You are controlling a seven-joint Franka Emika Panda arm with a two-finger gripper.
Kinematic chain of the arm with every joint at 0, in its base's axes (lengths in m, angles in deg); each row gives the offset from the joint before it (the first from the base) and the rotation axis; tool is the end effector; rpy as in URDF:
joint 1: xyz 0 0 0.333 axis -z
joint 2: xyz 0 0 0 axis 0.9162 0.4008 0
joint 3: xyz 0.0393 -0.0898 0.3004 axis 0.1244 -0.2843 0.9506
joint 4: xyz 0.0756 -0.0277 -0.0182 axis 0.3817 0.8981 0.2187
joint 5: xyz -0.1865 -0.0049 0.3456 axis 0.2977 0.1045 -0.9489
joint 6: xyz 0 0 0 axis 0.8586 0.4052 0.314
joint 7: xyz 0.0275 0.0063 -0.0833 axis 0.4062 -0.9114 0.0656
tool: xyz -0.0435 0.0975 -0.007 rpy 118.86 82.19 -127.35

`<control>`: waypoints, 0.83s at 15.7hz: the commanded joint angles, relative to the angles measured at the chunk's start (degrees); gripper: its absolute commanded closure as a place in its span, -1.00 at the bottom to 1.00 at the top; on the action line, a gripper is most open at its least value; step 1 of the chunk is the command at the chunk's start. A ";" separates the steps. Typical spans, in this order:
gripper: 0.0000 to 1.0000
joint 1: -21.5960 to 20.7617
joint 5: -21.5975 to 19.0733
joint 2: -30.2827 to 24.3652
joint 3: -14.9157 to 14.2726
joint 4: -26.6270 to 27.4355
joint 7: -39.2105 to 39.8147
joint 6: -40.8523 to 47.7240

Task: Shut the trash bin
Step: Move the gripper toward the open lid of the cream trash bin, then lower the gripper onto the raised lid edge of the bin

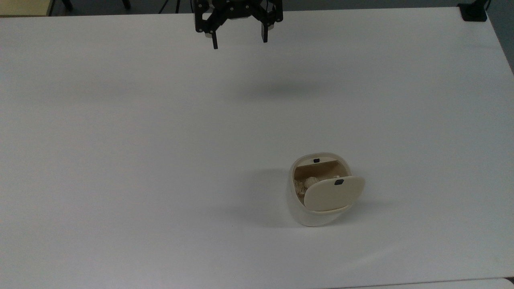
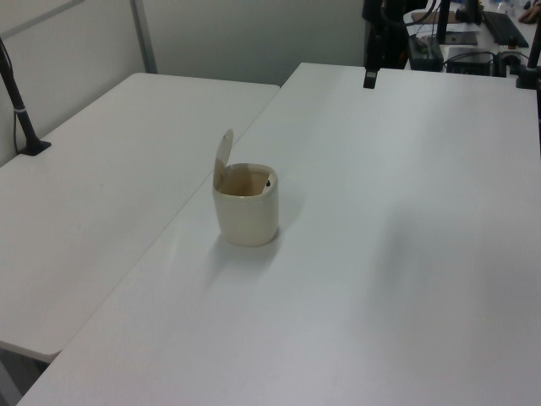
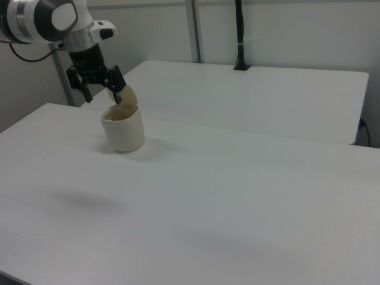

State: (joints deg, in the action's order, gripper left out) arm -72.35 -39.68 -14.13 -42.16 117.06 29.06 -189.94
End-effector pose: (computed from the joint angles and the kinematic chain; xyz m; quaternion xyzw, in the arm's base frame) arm 0.5882 0.0869 0.6002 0.9918 0.1094 0.0660 0.0028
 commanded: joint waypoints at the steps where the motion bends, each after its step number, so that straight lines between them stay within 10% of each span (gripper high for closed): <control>1: -0.75 -2.54 0.57 6.75 -0.62 -8.16 -4.64 -1.67; 7: 0.90 -7.37 0.49 14.40 -1.49 -13.00 -19.21 -18.79; 13: 1.00 -13.52 0.31 23.55 -6.06 -18.20 -50.41 -35.58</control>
State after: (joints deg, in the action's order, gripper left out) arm -81.98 -39.63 5.07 -44.15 101.69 -9.03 -218.70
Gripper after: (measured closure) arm 0.991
